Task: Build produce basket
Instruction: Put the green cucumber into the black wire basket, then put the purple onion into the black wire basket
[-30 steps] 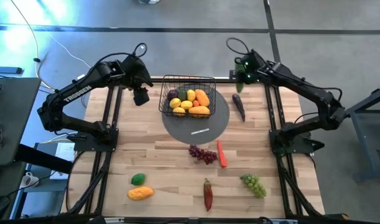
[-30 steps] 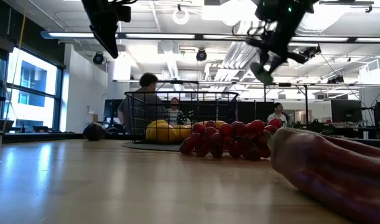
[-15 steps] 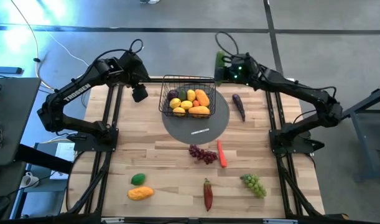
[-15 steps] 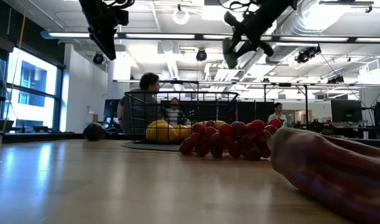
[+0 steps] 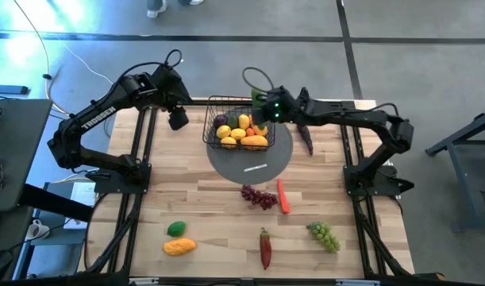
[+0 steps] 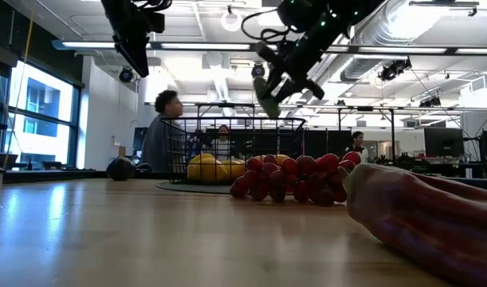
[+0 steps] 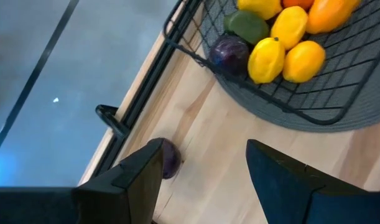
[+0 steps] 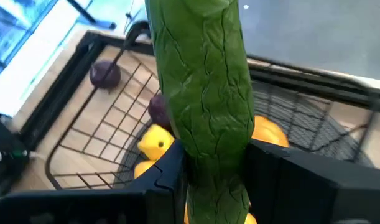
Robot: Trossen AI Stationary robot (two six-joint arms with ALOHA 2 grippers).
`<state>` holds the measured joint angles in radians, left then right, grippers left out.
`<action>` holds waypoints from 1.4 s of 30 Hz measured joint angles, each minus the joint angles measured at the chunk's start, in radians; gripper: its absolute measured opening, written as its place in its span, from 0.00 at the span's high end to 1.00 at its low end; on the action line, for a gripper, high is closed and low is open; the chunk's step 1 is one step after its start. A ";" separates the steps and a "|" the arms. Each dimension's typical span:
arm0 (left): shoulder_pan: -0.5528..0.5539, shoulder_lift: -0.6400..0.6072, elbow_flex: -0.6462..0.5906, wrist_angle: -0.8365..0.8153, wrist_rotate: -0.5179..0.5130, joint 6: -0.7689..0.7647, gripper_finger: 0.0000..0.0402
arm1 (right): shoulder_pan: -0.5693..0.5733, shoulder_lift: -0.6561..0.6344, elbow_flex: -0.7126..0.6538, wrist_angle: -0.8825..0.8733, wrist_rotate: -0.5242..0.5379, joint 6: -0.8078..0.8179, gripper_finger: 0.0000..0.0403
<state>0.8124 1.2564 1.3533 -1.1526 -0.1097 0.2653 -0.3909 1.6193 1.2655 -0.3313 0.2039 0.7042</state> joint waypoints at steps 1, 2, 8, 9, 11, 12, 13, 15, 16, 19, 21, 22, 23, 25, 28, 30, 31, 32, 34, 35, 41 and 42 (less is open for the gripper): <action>0.000 0.000 0.000 0.000 0.005 0.000 0.46 | 0.003 0.013 0.000 0.006 0.000 -0.007 0.76; 0.000 0.000 0.000 0.000 0.008 0.000 0.46 | 0.006 0.024 0.000 0.007 0.000 -0.017 0.76; 0.000 0.000 0.000 0.000 0.020 0.000 0.46 | 0.007 0.085 -0.001 0.008 -0.019 -0.058 0.76; 0.000 0.000 0.000 0.000 0.020 0.000 0.46 | 0.007 0.093 -0.001 0.008 -0.023 -0.067 0.76; 0.000 0.000 0.000 0.000 0.020 0.000 0.46 | 0.006 0.110 -0.001 0.008 -0.040 -0.080 0.76; 0.000 0.000 0.000 0.000 0.020 0.000 0.46 | 0.005 0.119 -0.001 0.008 -0.043 -0.081 0.76; 0.000 0.000 0.000 0.000 0.020 0.000 0.46 | 0.002 0.126 -0.001 0.007 -0.055 -0.081 0.76; 0.000 0.000 0.000 0.000 0.020 0.000 0.46 | -0.004 0.139 -0.001 0.008 -0.080 -0.069 0.76; 0.000 0.000 0.000 0.000 0.020 0.000 0.46 | -0.008 0.145 -0.001 0.008 -0.094 -0.055 0.76; 0.000 0.000 0.000 0.000 0.020 0.000 0.46 | -0.015 0.160 -0.001 0.007 -0.116 -0.032 0.75; 0.000 0.000 0.000 0.000 0.020 0.000 0.46 | -0.016 0.162 -0.001 0.007 -0.116 -0.031 0.73; 0.000 0.000 0.000 0.000 0.020 0.000 0.46 | -0.015 0.162 -0.001 0.007 -0.116 -0.028 0.72; 0.000 0.000 0.000 0.000 0.020 0.000 0.46 | -0.015 0.162 -0.001 0.008 -0.114 -0.025 0.70; 0.000 0.000 0.000 0.000 0.020 0.000 0.46 | -0.015 0.162 -0.001 0.007 -0.107 -0.014 0.66; 0.000 0.000 0.000 -0.001 0.020 0.000 0.46 | -0.015 0.162 -0.001 0.008 -0.108 -0.005 0.59; 0.000 0.000 0.000 -0.001 0.020 0.000 0.46 | -0.015 0.162 -0.001 0.008 -0.107 0.002 0.55; 0.000 0.000 0.000 -0.001 0.020 0.000 0.46 | -0.015 0.162 -0.001 0.008 -0.107 0.011 0.53; 0.000 0.000 0.000 -0.001 0.020 0.000 0.46 | -0.016 0.161 -0.001 0.007 -0.107 0.019 0.52; 0.000 0.000 0.000 -0.001 0.019 0.000 0.46 | -0.017 0.159 0.002 0.004 -0.108 0.022 0.50; 0.000 0.000 0.000 -0.001 0.017 0.000 0.46 | -0.017 0.159 0.011 -0.009 -0.108 0.022 0.49; 0.000 0.000 0.000 -0.001 -0.002 0.000 0.45 | -0.017 0.158 0.075 -0.033 -0.108 0.001 0.48; 0.000 0.000 0.000 -0.001 -0.016 0.000 0.45 | -0.017 0.158 0.086 -0.033 -0.108 -0.006 0.48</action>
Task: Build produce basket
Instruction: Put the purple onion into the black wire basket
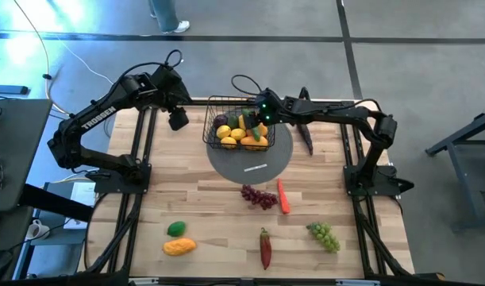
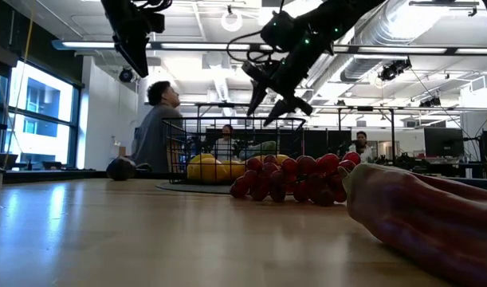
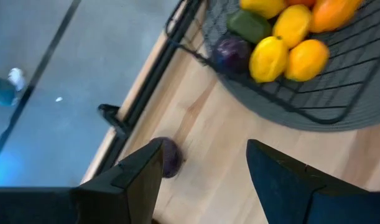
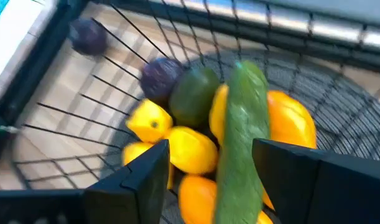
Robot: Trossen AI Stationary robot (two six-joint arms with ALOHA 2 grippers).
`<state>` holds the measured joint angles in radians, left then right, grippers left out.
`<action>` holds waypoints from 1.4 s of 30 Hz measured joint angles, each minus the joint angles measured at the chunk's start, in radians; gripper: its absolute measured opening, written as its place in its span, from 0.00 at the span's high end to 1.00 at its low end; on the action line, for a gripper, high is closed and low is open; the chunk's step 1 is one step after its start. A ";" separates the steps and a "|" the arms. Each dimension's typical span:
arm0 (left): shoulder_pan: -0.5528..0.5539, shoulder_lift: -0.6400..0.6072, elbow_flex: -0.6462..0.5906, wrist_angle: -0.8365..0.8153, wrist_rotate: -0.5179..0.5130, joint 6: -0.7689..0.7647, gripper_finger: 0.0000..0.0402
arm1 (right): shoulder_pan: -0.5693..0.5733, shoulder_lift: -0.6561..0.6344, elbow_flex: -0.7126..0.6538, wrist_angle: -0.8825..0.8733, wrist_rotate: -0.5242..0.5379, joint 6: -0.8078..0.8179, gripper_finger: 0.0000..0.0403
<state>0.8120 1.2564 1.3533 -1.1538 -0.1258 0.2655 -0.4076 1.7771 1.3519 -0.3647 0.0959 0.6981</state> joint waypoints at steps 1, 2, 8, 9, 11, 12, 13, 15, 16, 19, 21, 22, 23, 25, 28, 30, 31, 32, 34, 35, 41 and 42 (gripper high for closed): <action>0.000 0.000 0.000 0.000 -0.015 -0.001 0.45 | 0.000 0.000 0.012 0.000 0.002 -0.007 0.48; 0.000 0.000 0.000 0.000 -0.028 -0.001 0.44 | 0.000 0.000 0.022 -0.002 0.007 -0.016 0.48; 0.000 0.000 0.000 -0.001 -0.073 -0.049 0.38 | -0.001 0.000 0.072 -0.013 0.029 -0.051 0.48; 0.000 0.000 0.000 -0.001 -0.085 -0.079 0.37 | -0.003 0.000 0.078 -0.013 0.031 -0.053 0.48; 0.000 0.000 0.000 -0.002 -0.108 -0.120 0.36 | -0.007 0.000 0.091 -0.014 0.032 -0.070 0.48; 0.000 0.000 0.000 -0.003 -0.111 -0.128 0.35 | -0.010 0.000 0.098 -0.014 0.032 -0.076 0.48; 0.001 0.000 0.000 -0.003 -0.110 -0.134 0.35 | -0.013 0.000 0.107 -0.017 0.031 -0.078 0.48; 0.013 0.000 0.000 -0.003 -0.084 -0.151 0.35 | -0.023 0.000 0.128 -0.026 0.028 -0.096 0.48; 0.026 0.000 0.000 -0.004 -0.057 -0.161 0.35 | -0.029 0.000 0.140 -0.033 0.024 -0.111 0.48; 0.081 0.005 0.000 -0.005 0.013 -0.225 0.35 | -0.046 0.000 0.188 -0.075 0.023 -0.160 0.48; 0.120 0.017 0.000 -0.005 0.025 -0.282 0.35 | -0.058 0.000 0.226 -0.114 0.023 -0.203 0.48; 0.138 0.024 0.000 -0.005 0.026 -0.304 0.35 | -0.064 0.000 0.245 -0.135 0.023 -0.222 0.48; 0.155 0.029 0.000 -0.006 0.029 -0.322 0.35 | -0.070 0.000 0.264 -0.156 0.022 -0.243 0.48; 0.183 0.046 -0.001 -0.004 0.036 -0.355 0.35 | -0.081 0.000 0.297 -0.191 0.023 -0.290 0.48; 0.212 0.082 -0.001 -0.004 0.036 -0.385 0.35 | -0.099 0.000 0.342 -0.222 0.023 -0.348 0.48; 0.223 0.106 -0.001 -0.004 0.035 -0.386 0.35 | -0.111 0.000 0.369 -0.236 0.023 -0.365 0.48; 0.226 0.120 0.000 -0.004 0.035 -0.386 0.35 | -0.116 0.000 0.379 -0.240 0.022 -0.366 0.48; 0.230 0.135 -0.001 -0.004 0.035 -0.386 0.35 | -0.122 0.000 0.390 -0.245 0.022 -0.367 0.48; 0.236 0.163 -0.001 -0.004 0.035 -0.386 0.35 | -0.132 0.000 0.409 -0.259 0.022 -0.367 0.48; 0.238 0.179 0.000 -0.004 0.035 -0.386 0.35 | -0.137 0.000 0.415 -0.263 0.022 -0.367 0.48; 0.242 0.251 -0.001 -0.004 0.034 -0.368 0.35 | -0.160 0.000 0.422 -0.272 0.022 -0.358 0.48; 0.242 0.262 -0.001 -0.002 0.034 -0.367 0.35 | -0.162 0.000 0.422 -0.274 0.021 -0.350 0.48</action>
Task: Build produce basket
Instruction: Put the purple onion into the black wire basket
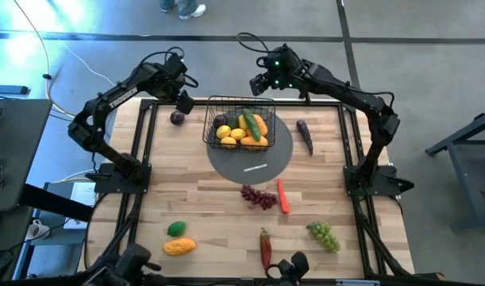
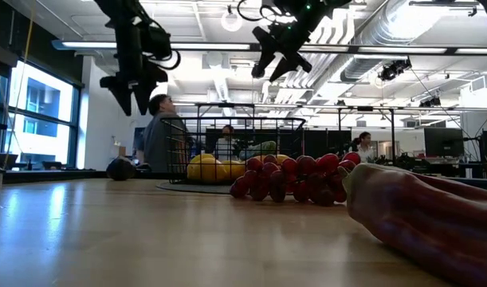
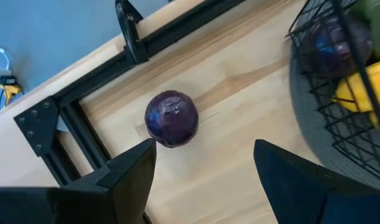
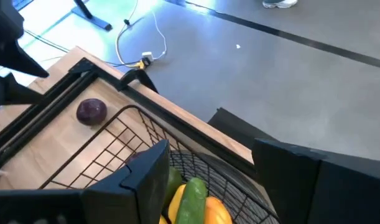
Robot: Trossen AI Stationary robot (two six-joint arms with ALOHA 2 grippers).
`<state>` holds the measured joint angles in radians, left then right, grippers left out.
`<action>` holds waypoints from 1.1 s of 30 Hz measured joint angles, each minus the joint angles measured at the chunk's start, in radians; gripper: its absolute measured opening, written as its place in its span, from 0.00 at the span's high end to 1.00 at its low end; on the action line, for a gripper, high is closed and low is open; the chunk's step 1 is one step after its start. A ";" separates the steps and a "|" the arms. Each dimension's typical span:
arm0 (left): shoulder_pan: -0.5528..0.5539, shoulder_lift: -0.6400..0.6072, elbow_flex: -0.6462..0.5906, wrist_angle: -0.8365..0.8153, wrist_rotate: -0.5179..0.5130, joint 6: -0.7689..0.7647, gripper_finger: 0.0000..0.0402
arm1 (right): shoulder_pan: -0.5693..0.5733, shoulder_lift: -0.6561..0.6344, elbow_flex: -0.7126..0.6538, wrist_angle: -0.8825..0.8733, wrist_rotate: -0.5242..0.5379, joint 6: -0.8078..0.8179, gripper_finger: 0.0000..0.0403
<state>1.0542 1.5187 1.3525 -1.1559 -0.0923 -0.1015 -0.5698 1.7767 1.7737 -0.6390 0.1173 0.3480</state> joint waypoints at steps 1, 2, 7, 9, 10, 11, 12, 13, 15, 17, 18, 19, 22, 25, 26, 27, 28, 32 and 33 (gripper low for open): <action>0.001 0.011 0.000 0.001 -0.001 0.000 0.35 | -0.001 0.000 0.000 -0.003 0.000 0.014 0.48; 0.004 0.022 0.000 0.000 -0.001 0.000 0.35 | -0.001 0.000 0.000 -0.003 0.000 0.018 0.48; 0.021 0.075 0.000 -0.002 -0.004 0.000 0.35 | 0.000 0.000 0.000 -0.001 -0.003 0.014 0.48; 0.033 0.091 0.000 -0.003 -0.004 0.009 0.35 | 0.000 0.000 0.000 -0.001 -0.003 0.018 0.48; 0.039 0.099 0.000 -0.003 -0.004 0.014 0.35 | 0.000 0.000 0.000 -0.001 -0.003 0.018 0.48; 0.045 0.106 0.000 -0.003 -0.004 0.015 0.35 | 0.000 0.000 0.000 -0.001 -0.003 0.017 0.48; 0.050 0.114 0.000 -0.003 -0.005 0.015 0.35 | 0.000 0.000 0.000 -0.001 -0.003 0.017 0.48; 0.057 0.119 0.000 -0.003 -0.005 0.015 0.35 | 0.000 0.000 0.000 -0.001 -0.002 0.018 0.48; 0.067 0.124 0.000 -0.002 -0.004 0.015 0.35 | 0.000 0.000 0.000 -0.001 -0.002 0.018 0.48; 0.068 0.124 0.000 0.001 -0.001 0.016 0.35 | 0.000 0.000 0.000 -0.001 -0.002 0.015 0.48; 0.067 0.124 0.000 0.001 -0.001 0.017 0.35 | 0.001 0.000 0.000 -0.001 -0.002 0.013 0.48; 0.067 0.124 0.000 0.001 0.002 0.017 0.35 | 0.001 0.000 0.000 -0.001 -0.002 0.013 0.48; 0.066 0.124 0.000 0.001 0.003 0.016 0.35 | 0.001 0.000 0.000 -0.001 -0.002 0.019 0.48; 0.067 0.124 0.000 0.001 0.003 -0.032 0.35 | 0.001 0.000 0.000 -0.001 -0.002 0.013 0.48; 0.066 0.124 0.000 0.001 0.003 -0.057 0.35 | 0.001 0.000 0.000 -0.001 -0.002 0.013 0.48; 0.066 0.124 0.000 0.001 0.000 -0.084 0.35 | 0.001 0.000 0.000 -0.001 -0.002 0.014 0.48; 0.066 0.124 0.000 0.006 -0.010 -0.106 0.35 | 0.001 0.000 0.000 -0.001 -0.002 0.017 0.48; 0.056 0.137 0.001 0.015 -0.023 -0.182 0.35 | 0.001 0.000 0.000 -0.001 0.000 0.013 0.48; 0.051 0.143 0.001 0.013 -0.031 -0.203 0.35 | 0.001 0.000 0.000 -0.001 0.002 0.012 0.48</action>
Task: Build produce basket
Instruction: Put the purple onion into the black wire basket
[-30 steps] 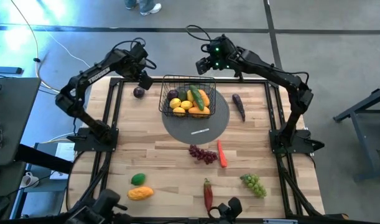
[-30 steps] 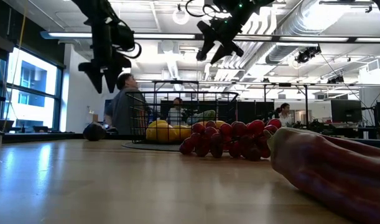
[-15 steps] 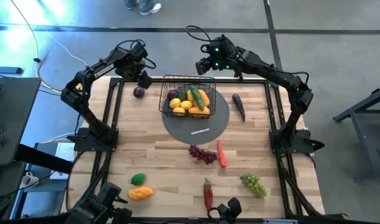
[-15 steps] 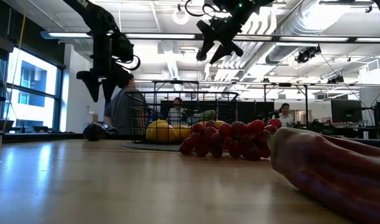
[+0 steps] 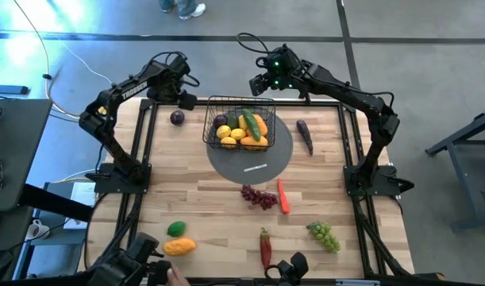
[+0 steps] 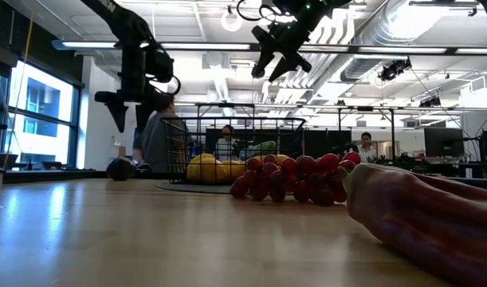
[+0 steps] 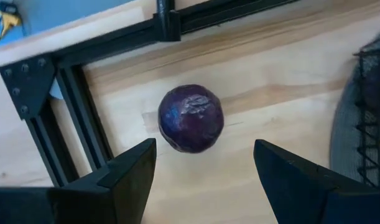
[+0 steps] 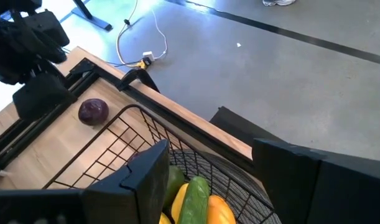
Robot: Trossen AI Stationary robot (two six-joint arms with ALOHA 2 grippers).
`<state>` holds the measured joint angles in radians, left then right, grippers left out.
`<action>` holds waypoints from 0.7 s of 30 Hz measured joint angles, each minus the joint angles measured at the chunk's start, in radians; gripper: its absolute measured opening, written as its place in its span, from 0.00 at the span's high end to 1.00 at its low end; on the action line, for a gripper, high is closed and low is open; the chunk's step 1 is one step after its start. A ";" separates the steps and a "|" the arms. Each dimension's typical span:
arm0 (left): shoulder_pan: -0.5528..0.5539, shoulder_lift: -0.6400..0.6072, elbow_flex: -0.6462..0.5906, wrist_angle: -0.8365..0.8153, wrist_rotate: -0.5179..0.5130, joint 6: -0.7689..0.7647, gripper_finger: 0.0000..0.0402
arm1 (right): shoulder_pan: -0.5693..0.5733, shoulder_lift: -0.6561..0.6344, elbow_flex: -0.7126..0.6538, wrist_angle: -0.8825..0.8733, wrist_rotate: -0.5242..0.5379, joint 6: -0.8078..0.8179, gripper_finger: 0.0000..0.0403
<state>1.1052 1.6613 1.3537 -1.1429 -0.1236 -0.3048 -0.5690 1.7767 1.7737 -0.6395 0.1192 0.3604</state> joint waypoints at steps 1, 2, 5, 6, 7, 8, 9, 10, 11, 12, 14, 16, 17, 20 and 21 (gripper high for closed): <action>-0.005 0.006 0.000 -0.004 -0.006 -0.017 0.35 | 0.000 0.000 0.000 0.000 0.000 0.001 0.48; -0.012 0.013 0.000 -0.006 -0.010 -0.029 0.35 | 0.000 0.000 0.000 0.000 0.000 0.003 0.48; -0.028 0.042 0.000 -0.018 -0.047 -0.059 0.35 | 0.000 0.000 0.000 0.000 0.000 0.006 0.48; -0.030 0.049 0.000 -0.017 -0.057 -0.068 0.35 | 0.000 0.000 0.000 0.000 0.000 0.004 0.48; -0.033 0.052 0.000 -0.018 -0.067 -0.076 0.35 | 0.000 0.000 0.000 0.000 0.000 0.002 0.48; -0.033 0.055 0.000 -0.021 -0.079 -0.082 0.35 | 0.000 0.000 0.000 0.000 0.000 0.001 0.48; -0.033 0.058 0.000 -0.024 -0.089 -0.088 0.35 | 0.000 0.000 0.000 0.000 0.000 0.002 0.48; -0.033 0.061 0.000 -0.026 -0.095 -0.096 0.35 | 0.000 0.000 0.000 0.000 0.000 0.001 0.48; -0.032 0.062 0.000 -0.029 -0.098 -0.106 0.35 | 0.000 0.000 0.000 0.000 0.000 0.001 0.48; -0.029 0.061 0.000 -0.034 -0.101 -0.116 0.35 | 0.000 0.000 0.000 0.000 0.000 0.001 0.48; -0.022 0.061 0.000 -0.038 -0.097 -0.140 0.35 | 0.000 0.000 0.000 0.000 0.000 0.001 0.48; -0.010 0.061 0.000 -0.038 -0.067 -0.181 0.35 | 0.000 0.000 0.000 0.000 -0.001 0.001 0.48; -0.003 0.061 0.000 -0.038 -0.049 -0.201 0.35 | 0.000 0.000 0.000 0.000 0.000 0.001 0.48; 0.007 0.061 0.000 -0.027 -0.021 -0.248 0.35 | 0.000 0.000 0.000 0.000 -0.001 0.001 0.48; 0.008 0.061 0.000 -0.028 -0.010 -0.266 0.35 | 0.000 0.000 0.000 0.000 -0.001 0.001 0.48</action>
<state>1.1133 1.7222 1.3540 -1.1711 -0.1338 -0.5705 -0.5690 1.7767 1.7737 -0.6395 0.1184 0.3617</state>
